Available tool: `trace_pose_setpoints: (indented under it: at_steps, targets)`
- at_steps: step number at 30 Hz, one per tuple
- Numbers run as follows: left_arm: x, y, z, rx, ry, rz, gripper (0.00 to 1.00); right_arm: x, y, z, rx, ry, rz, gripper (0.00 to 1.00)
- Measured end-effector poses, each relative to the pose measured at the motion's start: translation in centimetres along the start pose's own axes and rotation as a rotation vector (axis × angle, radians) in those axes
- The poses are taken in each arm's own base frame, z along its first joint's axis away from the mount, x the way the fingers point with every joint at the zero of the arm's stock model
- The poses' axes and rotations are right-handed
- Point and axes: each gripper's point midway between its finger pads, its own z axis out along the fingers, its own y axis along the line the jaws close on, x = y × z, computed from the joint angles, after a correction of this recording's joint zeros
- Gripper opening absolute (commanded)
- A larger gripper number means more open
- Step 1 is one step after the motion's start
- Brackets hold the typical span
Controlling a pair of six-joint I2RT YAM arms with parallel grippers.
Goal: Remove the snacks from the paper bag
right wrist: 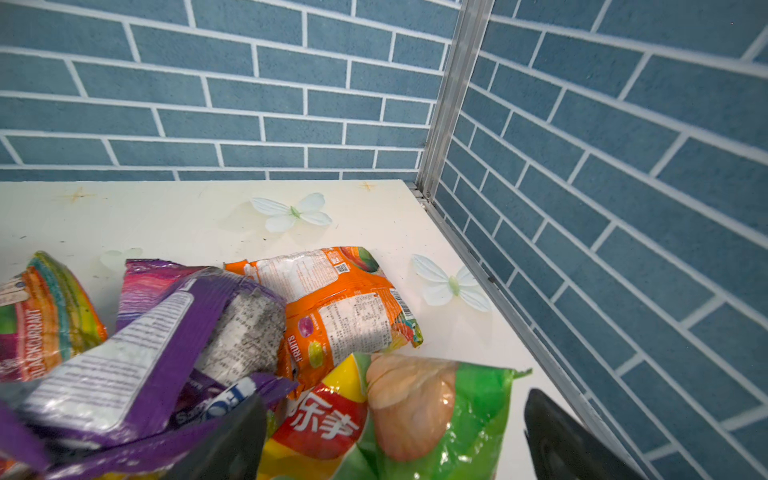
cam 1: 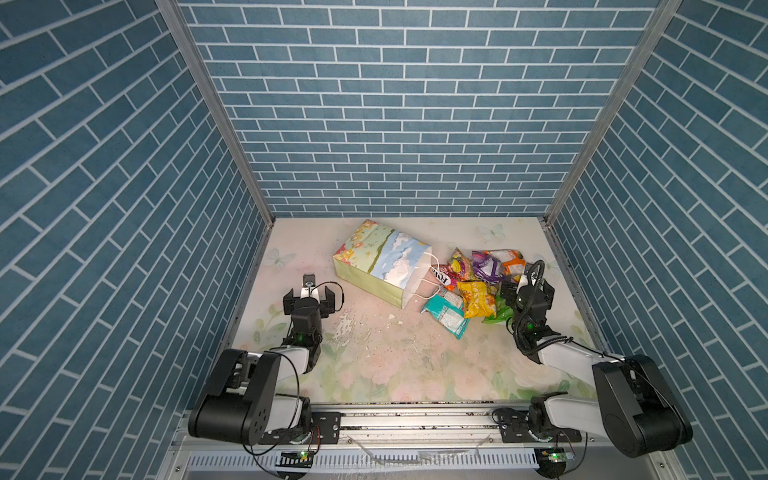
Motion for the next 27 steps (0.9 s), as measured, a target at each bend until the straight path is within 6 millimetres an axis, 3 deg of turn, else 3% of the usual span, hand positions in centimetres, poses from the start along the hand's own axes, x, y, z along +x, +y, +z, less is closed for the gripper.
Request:
trace_pose_setpoints:
  at_steps: [5, 10, 16, 22, 27]
  targets:
    - [0.6, -0.3, 0.7, -0.004, -0.016, 0.006, 1.0, 0.1, -3.0, 0.7, 0.083, -0.008, 0.036, 0.96]
    - [0.7, -0.3, 1.0, -0.009, -0.042, 0.005, 1.0, 2.7, -4.8, 1.2, 0.132, 0.025, 0.07, 0.96]
    - [0.0, -0.1, 1.2, -0.026, -0.061, -0.001, 1.0, 4.5, -4.5, 2.9, 0.117, 0.084, 0.084, 0.96]
    - [-1.1, 0.0, 2.2, -0.048, -0.055, -0.002, 1.0, 3.4, -3.1, 4.8, 0.033, 0.1, 0.09, 0.95]
    - [-0.6, 0.0, 2.2, -0.051, -0.029, 0.007, 1.0, 3.9, -2.2, 5.1, -0.046, 0.098, 0.103, 0.99]
